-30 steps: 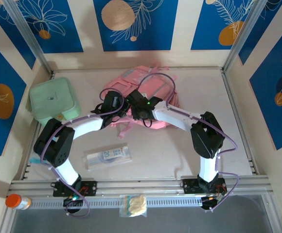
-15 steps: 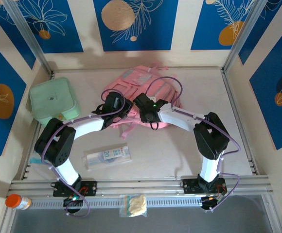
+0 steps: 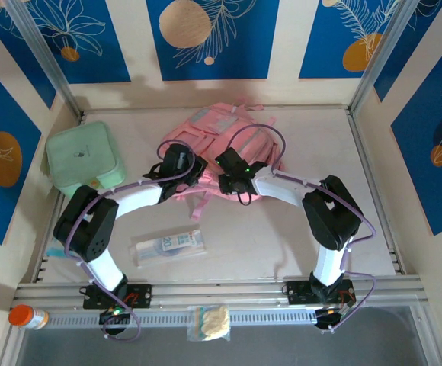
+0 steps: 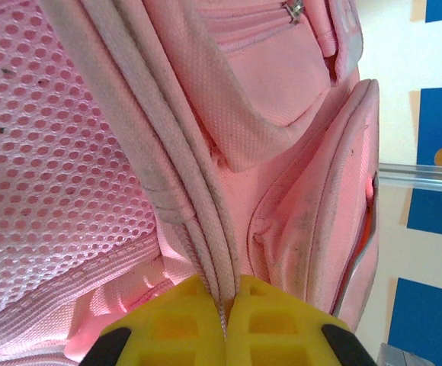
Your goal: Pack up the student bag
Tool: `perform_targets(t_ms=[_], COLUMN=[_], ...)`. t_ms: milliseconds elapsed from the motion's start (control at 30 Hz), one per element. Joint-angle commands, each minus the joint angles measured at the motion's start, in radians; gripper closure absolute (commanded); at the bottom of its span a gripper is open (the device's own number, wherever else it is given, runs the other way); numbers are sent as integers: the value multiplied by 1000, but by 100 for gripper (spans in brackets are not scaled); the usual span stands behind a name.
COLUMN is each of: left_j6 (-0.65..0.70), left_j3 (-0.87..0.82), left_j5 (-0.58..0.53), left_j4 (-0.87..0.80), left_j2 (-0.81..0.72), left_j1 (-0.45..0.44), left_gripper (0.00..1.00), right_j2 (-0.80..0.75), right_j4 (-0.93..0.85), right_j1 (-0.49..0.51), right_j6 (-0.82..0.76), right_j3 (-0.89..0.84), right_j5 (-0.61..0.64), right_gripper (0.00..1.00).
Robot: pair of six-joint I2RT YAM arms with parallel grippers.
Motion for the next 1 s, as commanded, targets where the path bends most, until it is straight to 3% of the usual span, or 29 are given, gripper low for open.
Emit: perform_targets(t_ms=[0, 233, 467, 833, 967], left_j6=[6, 7, -3, 28, 30], left_j3=[17, 13, -26, -43, -27], left_j5=[28, 27, 44, 142, 187], left_j4=[57, 64, 101, 114, 130], left_j2=[-15, -17, -24, -15, 7], left_j1=[0, 4, 36, 134, 155], left_gripper=[100, 100, 100, 100, 100], right_j2=[0, -67, -124, -231, -219], right_j4=[137, 135, 14, -285, -203], right_j1=[4, -4, -15, -47, -7], right_j6=[-93, -134, -137, 43, 6], right_j3=[2, 4, 27, -46, -90], right_j5=[28, 39, 82, 25, -112], right_gripper=[71, 88, 98, 100, 100])
